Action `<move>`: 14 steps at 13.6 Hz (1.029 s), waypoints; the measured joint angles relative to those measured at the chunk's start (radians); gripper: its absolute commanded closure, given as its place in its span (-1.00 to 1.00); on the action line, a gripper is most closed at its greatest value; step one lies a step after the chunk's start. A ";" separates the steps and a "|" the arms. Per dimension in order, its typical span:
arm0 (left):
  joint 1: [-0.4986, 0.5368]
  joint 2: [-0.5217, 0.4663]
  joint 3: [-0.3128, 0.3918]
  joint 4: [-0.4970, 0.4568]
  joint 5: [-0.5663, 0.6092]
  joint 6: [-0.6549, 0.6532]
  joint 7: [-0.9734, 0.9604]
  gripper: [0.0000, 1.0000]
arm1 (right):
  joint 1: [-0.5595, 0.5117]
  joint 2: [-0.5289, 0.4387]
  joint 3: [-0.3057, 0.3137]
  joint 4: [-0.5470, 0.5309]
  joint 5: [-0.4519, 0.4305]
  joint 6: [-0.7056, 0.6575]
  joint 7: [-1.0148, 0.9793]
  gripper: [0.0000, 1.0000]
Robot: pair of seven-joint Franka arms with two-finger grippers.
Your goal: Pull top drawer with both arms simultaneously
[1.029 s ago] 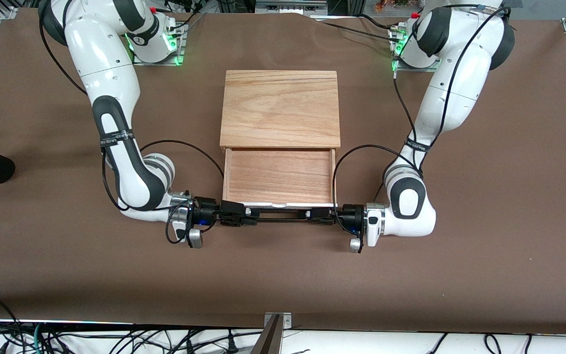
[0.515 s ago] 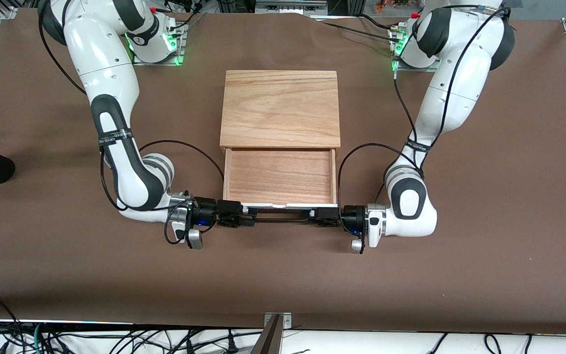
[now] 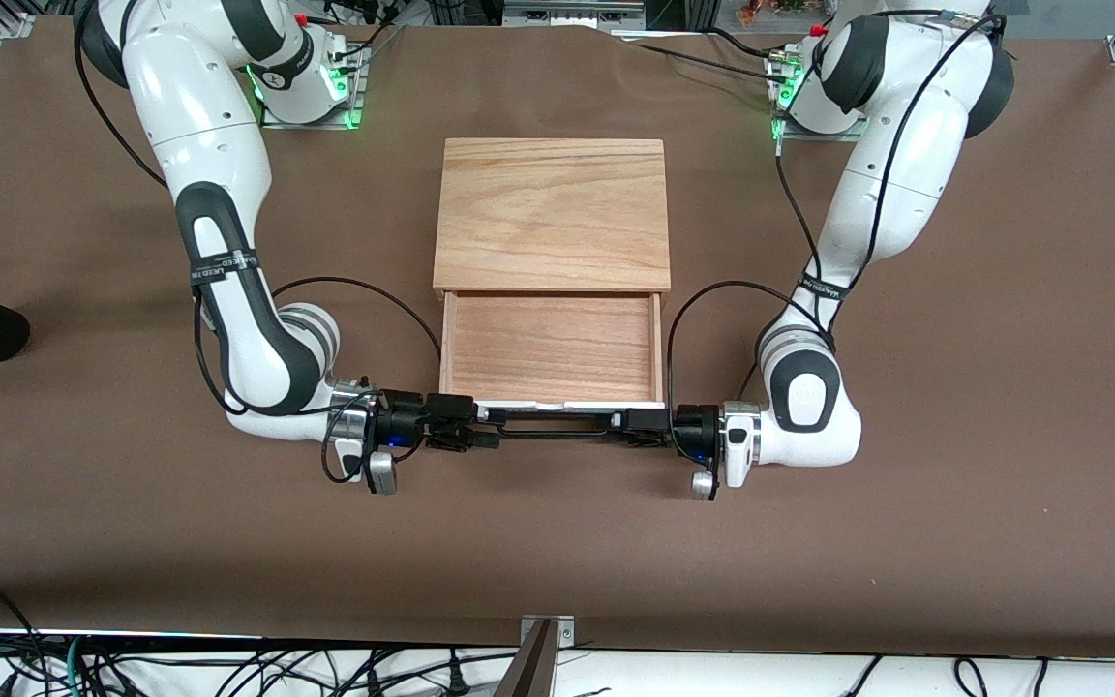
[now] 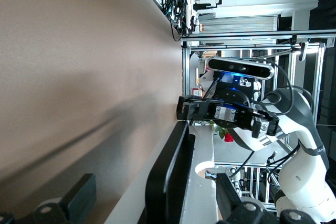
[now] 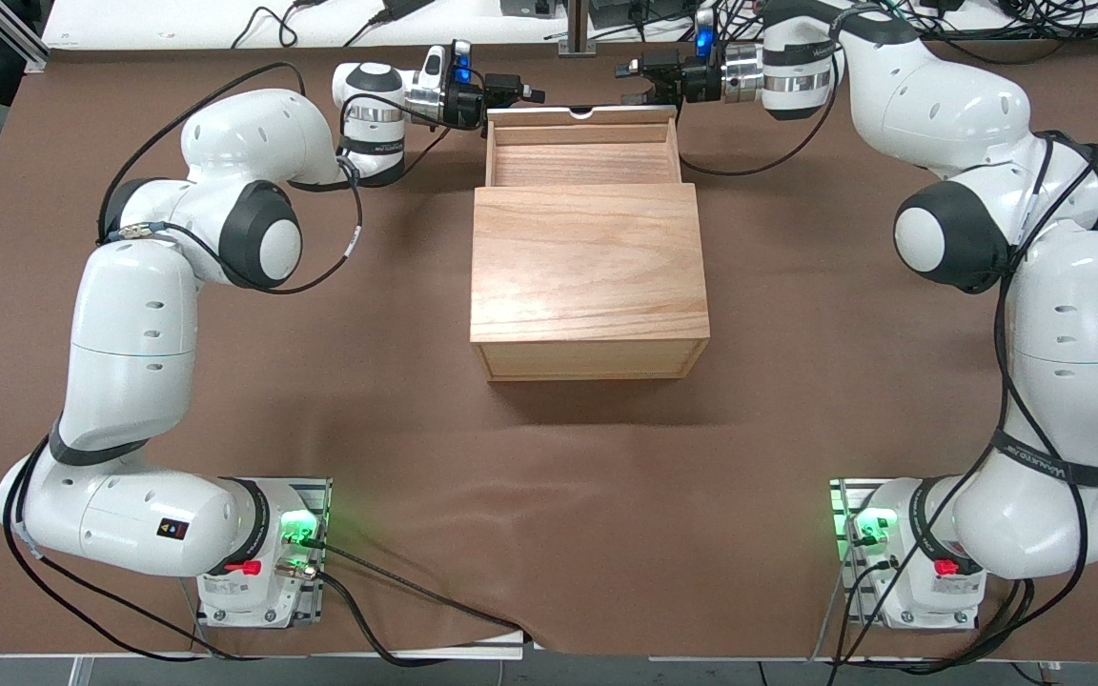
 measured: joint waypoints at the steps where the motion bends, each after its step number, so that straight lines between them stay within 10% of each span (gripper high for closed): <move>1: 0.000 0.000 0.000 0.003 0.000 0.000 0.000 -1.00 | 0.000 -0.001 -0.002 0.008 -0.032 0.000 0.001 -1.00; 7: 0.040 -0.018 0.006 0.038 0.024 -0.081 -0.001 -1.00 | -0.006 -0.013 -0.054 0.090 -0.399 -0.001 0.001 -1.00; 14: 0.135 -0.119 0.008 0.047 0.402 -0.124 -0.018 -1.00 | -0.007 -0.096 -0.108 0.130 -0.803 -0.055 0.052 -1.00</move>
